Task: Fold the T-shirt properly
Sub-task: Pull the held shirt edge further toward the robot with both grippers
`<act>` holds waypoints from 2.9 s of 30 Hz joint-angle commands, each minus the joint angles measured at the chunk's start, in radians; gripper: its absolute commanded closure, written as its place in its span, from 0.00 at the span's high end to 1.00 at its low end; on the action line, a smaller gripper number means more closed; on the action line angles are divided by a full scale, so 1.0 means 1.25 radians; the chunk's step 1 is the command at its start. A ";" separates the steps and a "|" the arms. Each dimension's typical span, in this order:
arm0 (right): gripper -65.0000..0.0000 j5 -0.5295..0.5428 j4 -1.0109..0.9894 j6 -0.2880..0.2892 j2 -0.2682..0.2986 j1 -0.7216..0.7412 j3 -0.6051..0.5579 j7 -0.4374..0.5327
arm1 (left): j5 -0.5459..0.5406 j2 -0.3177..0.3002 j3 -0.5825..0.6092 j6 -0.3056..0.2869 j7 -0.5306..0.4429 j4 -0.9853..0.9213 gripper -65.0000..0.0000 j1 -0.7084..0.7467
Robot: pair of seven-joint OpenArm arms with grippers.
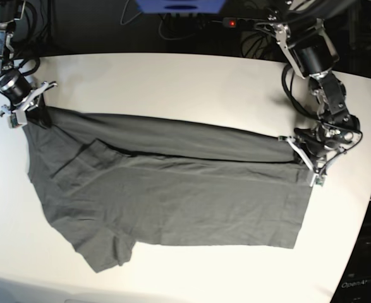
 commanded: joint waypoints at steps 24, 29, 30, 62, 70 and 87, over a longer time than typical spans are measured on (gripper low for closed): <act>0.00 -0.034 0.000 -0.011 0.045 -0.167 -0.003 -0.052 | 0.113 0.014 0.001 -0.015 0.195 -0.031 0.03 0.135; 0.00 -0.034 0.003 -0.011 0.057 -0.167 -0.001 -0.052 | 0.112 0.016 0.001 -0.015 0.195 -0.031 0.03 0.181; 0.00 -0.034 0.003 -0.011 0.057 -0.165 0.000 -0.052 | 0.111 0.016 0.001 -0.015 0.194 -0.031 0.03 0.193; 0.00 -0.033 -0.005 -0.011 0.055 -0.256 0.050 0.020 | 0.118 0.018 -0.033 -0.015 0.178 0.133 0.03 0.393; 0.00 -0.033 -0.013 -0.011 0.057 -0.277 0.050 0.048 | 0.117 0.007 -0.043 -0.015 0.178 0.137 0.03 0.416; 0.00 -0.033 -0.013 -0.011 0.030 -0.326 0.050 0.054 | 0.111 0.025 -0.043 -0.015 0.172 0.138 0.03 0.483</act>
